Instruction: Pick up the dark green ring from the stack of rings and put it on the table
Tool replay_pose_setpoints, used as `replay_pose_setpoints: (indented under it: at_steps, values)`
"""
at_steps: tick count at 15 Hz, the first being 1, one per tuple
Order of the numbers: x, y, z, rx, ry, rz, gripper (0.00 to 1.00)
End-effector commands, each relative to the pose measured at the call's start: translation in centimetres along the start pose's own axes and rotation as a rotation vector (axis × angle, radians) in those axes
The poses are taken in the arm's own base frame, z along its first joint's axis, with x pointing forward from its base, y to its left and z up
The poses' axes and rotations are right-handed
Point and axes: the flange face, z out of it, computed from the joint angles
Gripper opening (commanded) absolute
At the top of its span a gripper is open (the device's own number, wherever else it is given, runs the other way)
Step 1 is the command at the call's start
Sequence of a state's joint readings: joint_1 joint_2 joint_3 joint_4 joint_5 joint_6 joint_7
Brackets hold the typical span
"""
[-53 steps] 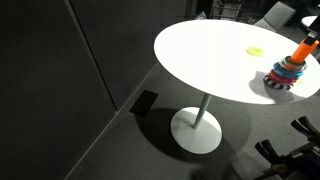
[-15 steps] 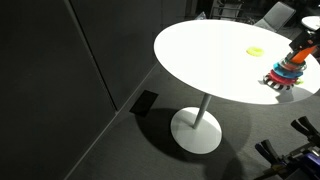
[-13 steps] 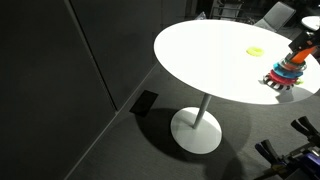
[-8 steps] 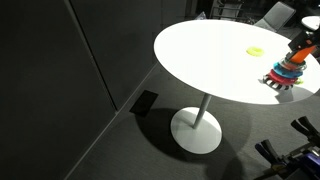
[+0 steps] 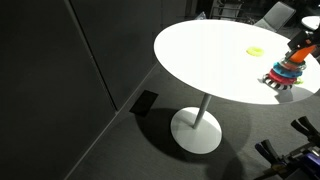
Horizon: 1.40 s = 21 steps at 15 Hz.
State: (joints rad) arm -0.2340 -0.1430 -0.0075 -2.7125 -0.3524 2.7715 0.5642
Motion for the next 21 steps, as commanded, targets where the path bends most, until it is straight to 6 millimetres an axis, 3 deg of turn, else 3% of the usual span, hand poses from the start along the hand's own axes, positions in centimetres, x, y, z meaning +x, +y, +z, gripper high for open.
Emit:
replay_pose_setpoints:
  at_steps: [1,7,21]
  values:
    - [-0.8,0.6,-1.1,0.006,0.021,0.012,1.00]
    - [-1.8,1.2,-2.2,0.001,0.037,0.013,1.00]
    - [-2.0,0.2,0.0,-0.007,0.021,-0.008,1.00]
